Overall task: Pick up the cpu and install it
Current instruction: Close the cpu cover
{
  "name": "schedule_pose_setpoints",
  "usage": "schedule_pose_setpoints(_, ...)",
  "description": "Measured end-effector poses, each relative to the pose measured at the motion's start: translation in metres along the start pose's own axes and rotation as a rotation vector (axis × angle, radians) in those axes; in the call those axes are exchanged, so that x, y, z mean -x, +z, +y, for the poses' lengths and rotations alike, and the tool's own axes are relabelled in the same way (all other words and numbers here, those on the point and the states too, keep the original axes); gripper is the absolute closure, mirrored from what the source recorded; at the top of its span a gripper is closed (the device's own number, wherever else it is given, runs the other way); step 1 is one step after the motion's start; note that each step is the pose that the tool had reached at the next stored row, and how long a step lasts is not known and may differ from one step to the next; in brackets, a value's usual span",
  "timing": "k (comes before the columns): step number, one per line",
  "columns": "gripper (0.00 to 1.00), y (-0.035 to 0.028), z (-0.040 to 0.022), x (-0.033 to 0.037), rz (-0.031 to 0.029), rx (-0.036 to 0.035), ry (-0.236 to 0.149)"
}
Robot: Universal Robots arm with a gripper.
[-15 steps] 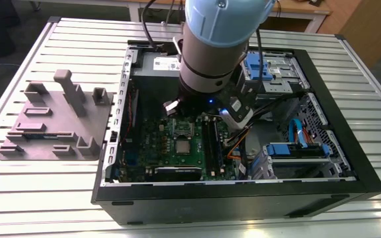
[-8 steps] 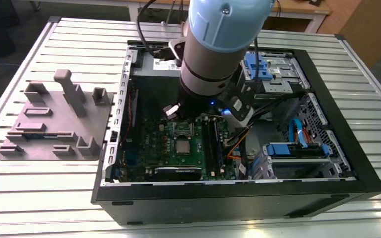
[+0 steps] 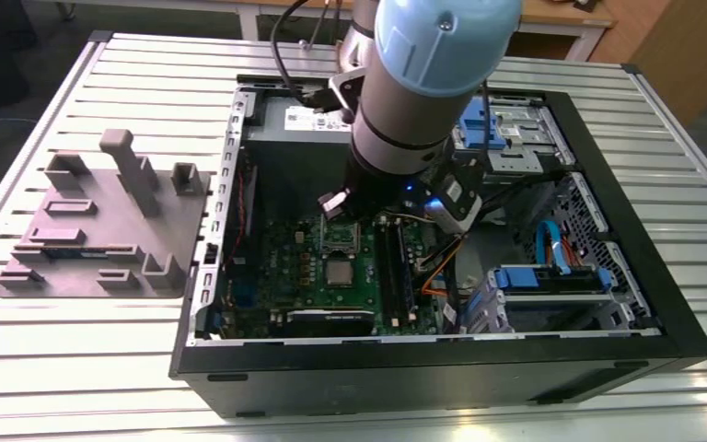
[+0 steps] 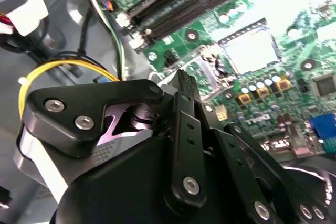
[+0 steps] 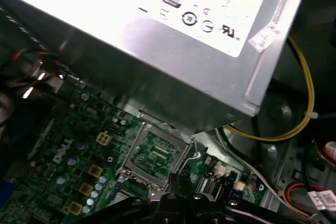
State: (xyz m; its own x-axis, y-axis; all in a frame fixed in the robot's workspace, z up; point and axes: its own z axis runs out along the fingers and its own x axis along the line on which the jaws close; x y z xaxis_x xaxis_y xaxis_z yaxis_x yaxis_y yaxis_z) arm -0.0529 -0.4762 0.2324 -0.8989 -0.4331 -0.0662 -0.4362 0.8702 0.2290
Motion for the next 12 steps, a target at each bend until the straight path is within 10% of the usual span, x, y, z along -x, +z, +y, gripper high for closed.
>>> schedule_pose_setpoints(7,0.9,0.0036,0.0004,0.0022,0.0179,0.0057,-0.076)
schedule_pose_setpoints(12,0.9,0.005,-0.0006,0.0043,0.0183,0.0067,-0.082)
